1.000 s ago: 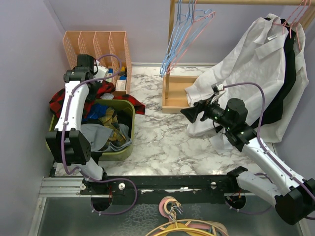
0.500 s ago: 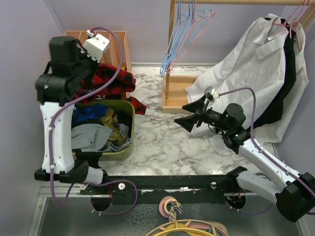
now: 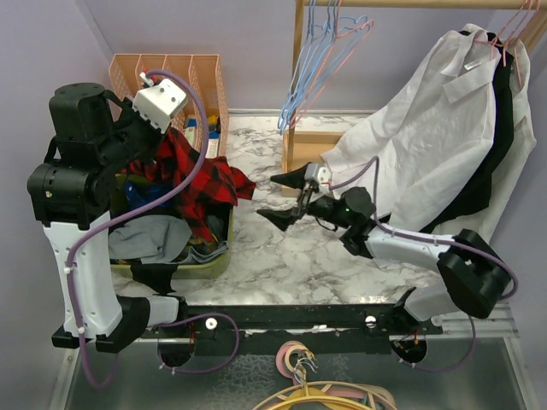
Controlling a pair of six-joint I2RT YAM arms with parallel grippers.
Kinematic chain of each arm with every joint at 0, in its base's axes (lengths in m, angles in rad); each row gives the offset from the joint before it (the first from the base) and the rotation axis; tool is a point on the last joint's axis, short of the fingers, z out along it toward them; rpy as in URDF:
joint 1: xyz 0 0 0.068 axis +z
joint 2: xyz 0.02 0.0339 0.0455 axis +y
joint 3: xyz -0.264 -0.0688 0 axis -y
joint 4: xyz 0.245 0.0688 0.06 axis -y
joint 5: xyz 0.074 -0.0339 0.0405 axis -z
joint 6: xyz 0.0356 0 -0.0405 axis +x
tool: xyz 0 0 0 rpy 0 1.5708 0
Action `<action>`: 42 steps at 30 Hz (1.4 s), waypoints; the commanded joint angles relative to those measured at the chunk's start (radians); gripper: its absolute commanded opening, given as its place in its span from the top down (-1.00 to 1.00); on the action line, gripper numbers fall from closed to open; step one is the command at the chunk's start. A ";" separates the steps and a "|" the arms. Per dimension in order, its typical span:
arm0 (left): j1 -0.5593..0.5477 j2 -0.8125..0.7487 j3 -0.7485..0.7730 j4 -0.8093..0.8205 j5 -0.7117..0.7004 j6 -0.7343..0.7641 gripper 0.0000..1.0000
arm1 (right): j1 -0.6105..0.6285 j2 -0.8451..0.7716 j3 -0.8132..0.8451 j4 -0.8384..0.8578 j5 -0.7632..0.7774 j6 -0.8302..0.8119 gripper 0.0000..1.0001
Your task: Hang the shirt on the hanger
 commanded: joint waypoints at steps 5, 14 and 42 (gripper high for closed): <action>-0.022 -0.047 -0.002 -0.008 0.046 0.026 1.00 | 0.167 0.261 0.202 0.238 0.101 -0.216 -0.99; -0.048 -0.061 -0.034 0.000 0.025 0.028 1.00 | 0.181 0.389 0.291 0.180 0.254 -0.335 -0.88; -0.203 0.235 0.654 0.092 0.062 -0.127 1.00 | 0.251 -0.103 1.186 -1.084 0.343 -0.371 0.98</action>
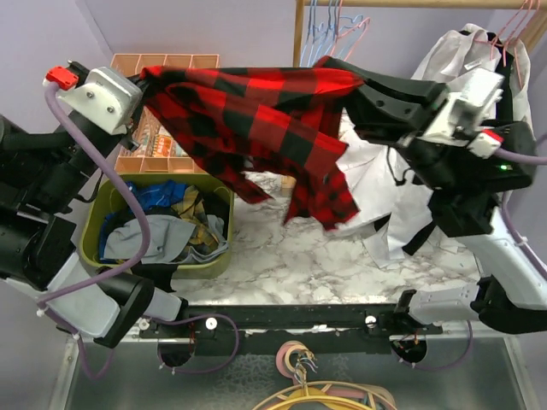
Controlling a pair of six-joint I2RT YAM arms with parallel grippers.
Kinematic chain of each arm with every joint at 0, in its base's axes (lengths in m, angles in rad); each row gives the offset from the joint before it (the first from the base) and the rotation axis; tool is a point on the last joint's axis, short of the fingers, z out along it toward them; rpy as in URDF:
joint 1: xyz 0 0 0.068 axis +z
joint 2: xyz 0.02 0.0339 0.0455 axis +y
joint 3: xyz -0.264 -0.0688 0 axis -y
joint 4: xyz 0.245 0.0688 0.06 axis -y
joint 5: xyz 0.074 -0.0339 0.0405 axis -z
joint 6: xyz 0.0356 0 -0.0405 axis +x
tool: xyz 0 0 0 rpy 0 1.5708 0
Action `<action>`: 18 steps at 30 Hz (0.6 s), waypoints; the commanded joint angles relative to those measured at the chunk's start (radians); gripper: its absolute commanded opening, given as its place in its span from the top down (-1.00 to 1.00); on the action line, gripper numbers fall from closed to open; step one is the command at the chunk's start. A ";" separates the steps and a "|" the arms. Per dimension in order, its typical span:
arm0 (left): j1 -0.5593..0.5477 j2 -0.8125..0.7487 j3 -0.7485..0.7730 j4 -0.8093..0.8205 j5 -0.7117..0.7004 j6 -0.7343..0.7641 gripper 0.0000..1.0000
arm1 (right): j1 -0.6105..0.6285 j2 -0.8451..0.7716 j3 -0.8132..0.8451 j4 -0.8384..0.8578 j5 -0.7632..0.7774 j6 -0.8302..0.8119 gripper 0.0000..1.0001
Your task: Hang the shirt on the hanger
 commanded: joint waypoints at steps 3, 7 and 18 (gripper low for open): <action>-0.026 0.066 -0.269 0.046 0.177 -0.063 1.00 | -0.001 -0.091 -0.191 -0.280 0.022 0.201 0.97; -0.027 0.014 -0.813 0.216 0.317 -0.096 1.00 | -0.001 -0.235 -0.575 -0.259 0.193 0.339 0.98; -0.028 0.108 -1.356 0.622 0.341 -0.276 1.00 | -0.567 -0.330 -1.274 0.181 -0.215 0.856 0.98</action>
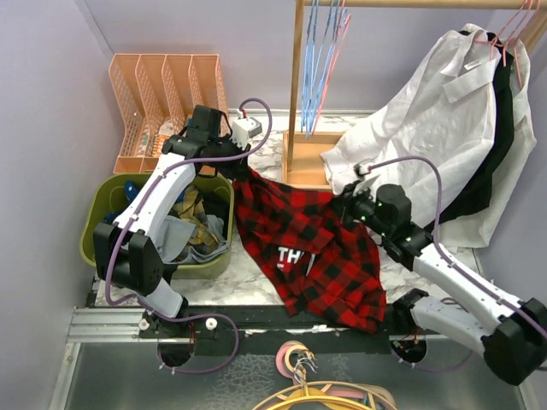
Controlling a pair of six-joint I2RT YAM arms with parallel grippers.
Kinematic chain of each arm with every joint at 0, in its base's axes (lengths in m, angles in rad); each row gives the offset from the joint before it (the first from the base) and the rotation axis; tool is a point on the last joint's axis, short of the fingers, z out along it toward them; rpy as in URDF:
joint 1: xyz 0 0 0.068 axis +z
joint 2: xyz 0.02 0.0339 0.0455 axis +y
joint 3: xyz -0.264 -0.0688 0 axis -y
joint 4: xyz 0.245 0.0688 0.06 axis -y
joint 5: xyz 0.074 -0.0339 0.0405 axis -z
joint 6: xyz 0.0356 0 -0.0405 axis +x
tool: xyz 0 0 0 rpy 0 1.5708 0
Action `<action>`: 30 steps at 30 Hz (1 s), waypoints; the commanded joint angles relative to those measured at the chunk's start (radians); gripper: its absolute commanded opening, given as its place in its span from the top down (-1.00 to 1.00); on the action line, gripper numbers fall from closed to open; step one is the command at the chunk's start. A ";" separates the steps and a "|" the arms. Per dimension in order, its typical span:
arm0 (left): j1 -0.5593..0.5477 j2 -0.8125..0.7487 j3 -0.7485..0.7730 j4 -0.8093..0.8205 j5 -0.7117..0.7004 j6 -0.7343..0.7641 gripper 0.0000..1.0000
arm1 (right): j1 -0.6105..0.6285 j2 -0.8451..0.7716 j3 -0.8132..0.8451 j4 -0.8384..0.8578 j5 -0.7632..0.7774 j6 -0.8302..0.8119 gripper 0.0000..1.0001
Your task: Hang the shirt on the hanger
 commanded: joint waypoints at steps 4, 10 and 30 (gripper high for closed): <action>-0.011 0.009 -0.019 0.251 0.065 -0.166 1.00 | -0.208 0.124 -0.074 0.347 -0.292 0.296 0.98; -0.033 -0.014 -0.031 0.256 0.069 -0.170 1.00 | -0.210 0.117 0.003 0.259 -0.243 0.205 -0.87; -0.037 0.022 0.029 0.168 0.025 -0.124 1.00 | -0.166 -0.050 0.141 0.219 -0.343 -0.141 -0.99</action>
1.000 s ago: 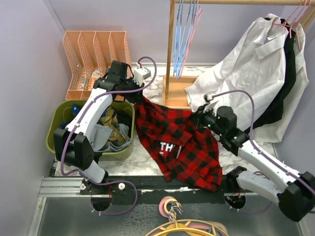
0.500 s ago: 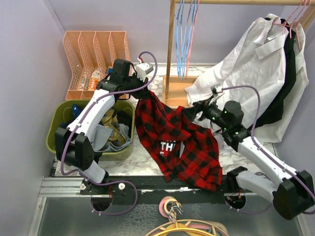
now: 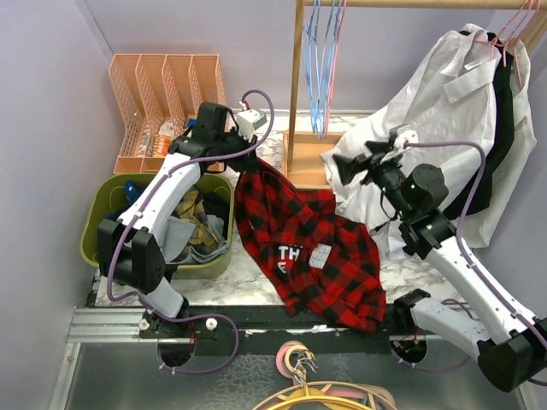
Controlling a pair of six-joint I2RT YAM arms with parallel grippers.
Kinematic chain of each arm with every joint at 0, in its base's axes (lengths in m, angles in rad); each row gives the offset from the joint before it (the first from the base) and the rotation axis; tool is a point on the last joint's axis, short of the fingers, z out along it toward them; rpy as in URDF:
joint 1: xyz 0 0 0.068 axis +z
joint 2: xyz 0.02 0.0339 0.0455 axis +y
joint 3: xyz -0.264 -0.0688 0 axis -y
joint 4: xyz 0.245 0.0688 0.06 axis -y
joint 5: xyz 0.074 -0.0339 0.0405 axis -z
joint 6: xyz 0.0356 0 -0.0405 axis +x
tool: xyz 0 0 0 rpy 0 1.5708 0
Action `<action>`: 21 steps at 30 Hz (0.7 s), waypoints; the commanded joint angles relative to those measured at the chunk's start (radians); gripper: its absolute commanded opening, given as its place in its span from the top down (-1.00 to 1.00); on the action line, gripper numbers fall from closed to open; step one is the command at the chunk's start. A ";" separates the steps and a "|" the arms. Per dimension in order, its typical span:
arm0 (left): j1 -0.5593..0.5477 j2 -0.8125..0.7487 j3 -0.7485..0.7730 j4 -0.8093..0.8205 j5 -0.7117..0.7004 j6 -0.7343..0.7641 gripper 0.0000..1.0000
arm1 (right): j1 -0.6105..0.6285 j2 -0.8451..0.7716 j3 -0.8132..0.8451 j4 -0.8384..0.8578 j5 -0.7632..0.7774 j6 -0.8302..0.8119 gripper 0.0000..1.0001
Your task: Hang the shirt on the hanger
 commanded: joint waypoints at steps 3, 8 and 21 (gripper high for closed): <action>-0.007 0.002 0.061 -0.054 0.033 0.039 1.00 | 0.182 -0.007 -0.076 0.095 -0.567 -0.101 -0.99; -0.007 -0.017 0.058 -0.094 0.128 0.078 1.00 | 0.365 0.127 -0.021 -0.061 -0.301 -0.345 -0.99; -0.007 -0.018 0.082 -0.131 0.157 0.094 1.00 | 0.554 0.302 -0.154 0.184 0.167 -0.636 -0.99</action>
